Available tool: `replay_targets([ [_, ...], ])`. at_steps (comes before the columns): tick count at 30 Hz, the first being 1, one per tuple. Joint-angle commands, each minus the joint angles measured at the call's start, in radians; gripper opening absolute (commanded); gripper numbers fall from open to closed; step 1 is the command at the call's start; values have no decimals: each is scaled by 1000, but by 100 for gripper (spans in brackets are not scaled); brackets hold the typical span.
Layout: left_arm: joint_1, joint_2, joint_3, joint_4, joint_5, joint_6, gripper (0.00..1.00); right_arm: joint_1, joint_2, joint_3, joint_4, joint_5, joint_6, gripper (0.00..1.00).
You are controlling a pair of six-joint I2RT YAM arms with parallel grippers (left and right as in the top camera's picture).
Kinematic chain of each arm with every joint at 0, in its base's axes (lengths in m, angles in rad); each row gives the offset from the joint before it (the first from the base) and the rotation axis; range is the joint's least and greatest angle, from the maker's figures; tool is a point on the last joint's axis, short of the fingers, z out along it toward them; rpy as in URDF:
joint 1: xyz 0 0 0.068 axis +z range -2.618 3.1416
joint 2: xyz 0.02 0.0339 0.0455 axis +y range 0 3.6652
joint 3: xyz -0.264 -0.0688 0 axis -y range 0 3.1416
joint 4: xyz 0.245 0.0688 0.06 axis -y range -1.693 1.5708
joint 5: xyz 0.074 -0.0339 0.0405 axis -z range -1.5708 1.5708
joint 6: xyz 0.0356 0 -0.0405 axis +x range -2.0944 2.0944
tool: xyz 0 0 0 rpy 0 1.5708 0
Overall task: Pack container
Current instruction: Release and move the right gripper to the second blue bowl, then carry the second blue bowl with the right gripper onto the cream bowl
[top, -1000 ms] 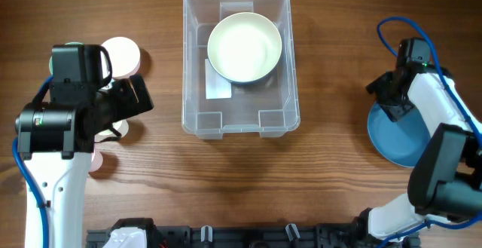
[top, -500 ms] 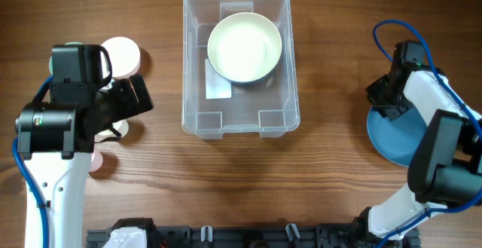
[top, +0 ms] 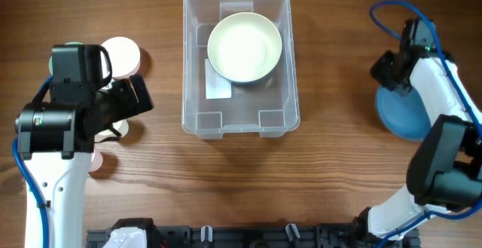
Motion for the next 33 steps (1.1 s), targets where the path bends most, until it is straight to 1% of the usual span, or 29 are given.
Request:
replay_targets([
  [1,2,1,16,0,-13,8,100,86,-90,125,-31,-81,-150,4],
  [4,2,1,16,0,-13,9,100,184,-139,260,-102,-80,-253,4],
  [7,2,1,16,0,-13,8,100,324,-147,433,-198,-80,-436,4],
  [9,2,1,16,0,-13,9,100,420,-147,502,-216,-72,-558,4],
  [12,2,1,16,0,-13,8,100,578,-146,530,-175,-70,-759,4],
  [14,2,1,16,0,-13,8,100,663,-132,529,-153,-70,-858,4],
  [17,2,1,16,1,-13,8,100,759,-88,525,-117,-71,-963,4],
  [20,2,1,16,0,-13,9,100,809,-17,521,-103,-78,-1027,4],
  [24,2,1,16,1,-13,9,100,818,90,520,-105,-171,-1073,4],
  [29,2,1,16,0,-13,8,100,818,172,520,-114,-189,-1071,4],
  [30,2,1,16,0,-13,9,100,818,175,520,-121,-189,-1068,6],
  [31,2,1,16,1,-13,9,100,818,175,520,-122,-188,-1068,13],
  [32,2,1,16,1,-13,8,100,818,175,520,-122,-182,-1067,28],
  [33,2,1,16,0,-13,9,100,818,175,520,-129,-157,-1065,45],
])
